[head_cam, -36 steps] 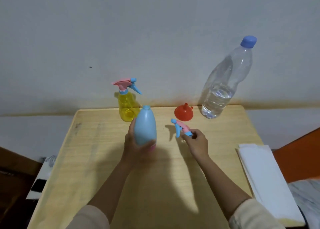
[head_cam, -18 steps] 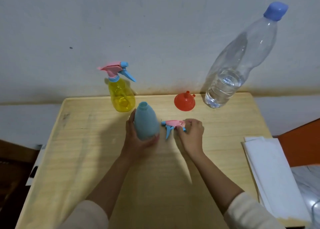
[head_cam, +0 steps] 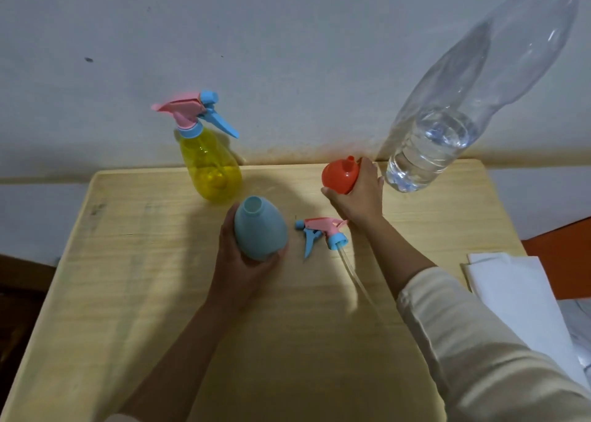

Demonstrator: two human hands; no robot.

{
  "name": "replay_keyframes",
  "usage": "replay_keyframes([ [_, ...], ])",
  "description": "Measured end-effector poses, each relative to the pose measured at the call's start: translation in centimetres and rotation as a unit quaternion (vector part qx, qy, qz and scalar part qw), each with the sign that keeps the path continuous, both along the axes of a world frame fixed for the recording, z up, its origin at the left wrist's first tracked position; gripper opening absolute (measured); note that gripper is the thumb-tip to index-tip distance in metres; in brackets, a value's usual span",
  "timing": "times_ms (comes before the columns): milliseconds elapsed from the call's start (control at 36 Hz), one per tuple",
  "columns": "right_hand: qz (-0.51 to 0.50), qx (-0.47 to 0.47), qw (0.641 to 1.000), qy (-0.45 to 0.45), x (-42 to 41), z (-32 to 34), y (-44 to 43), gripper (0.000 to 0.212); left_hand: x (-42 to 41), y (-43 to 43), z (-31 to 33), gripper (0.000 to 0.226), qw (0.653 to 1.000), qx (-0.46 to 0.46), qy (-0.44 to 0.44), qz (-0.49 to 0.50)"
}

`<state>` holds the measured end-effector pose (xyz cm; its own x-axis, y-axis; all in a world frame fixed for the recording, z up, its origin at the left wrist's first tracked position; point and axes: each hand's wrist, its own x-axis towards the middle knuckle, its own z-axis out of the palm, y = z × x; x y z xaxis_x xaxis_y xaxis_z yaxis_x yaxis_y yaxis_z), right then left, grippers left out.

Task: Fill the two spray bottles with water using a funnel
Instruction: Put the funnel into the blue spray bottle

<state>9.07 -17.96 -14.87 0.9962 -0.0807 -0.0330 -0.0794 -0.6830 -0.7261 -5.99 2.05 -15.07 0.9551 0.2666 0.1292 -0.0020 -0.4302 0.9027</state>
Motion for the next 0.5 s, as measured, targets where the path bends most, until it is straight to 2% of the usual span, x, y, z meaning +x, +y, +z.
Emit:
replay_keyframes([
  [111, -0.006, 0.006, 1.000, -0.020, 0.2, -0.4, -0.1, 0.087, -0.1, 0.0, -0.2, 0.109, 1.000, -0.007, 0.003, -0.003],
  [306, -0.015, 0.106, 0.994, -0.016, -0.8, 0.7, -0.4, 0.086, -0.3, 0.1, -0.2, 0.112, 1.000, 0.013, 0.001, -0.001],
  [500, 0.017, 0.193, 0.981, 0.015, -3.2, 3.4, -0.7, 0.073, -0.4, 0.2, 0.9, 0.104, 1.000, 0.020, -0.009, 0.002],
])
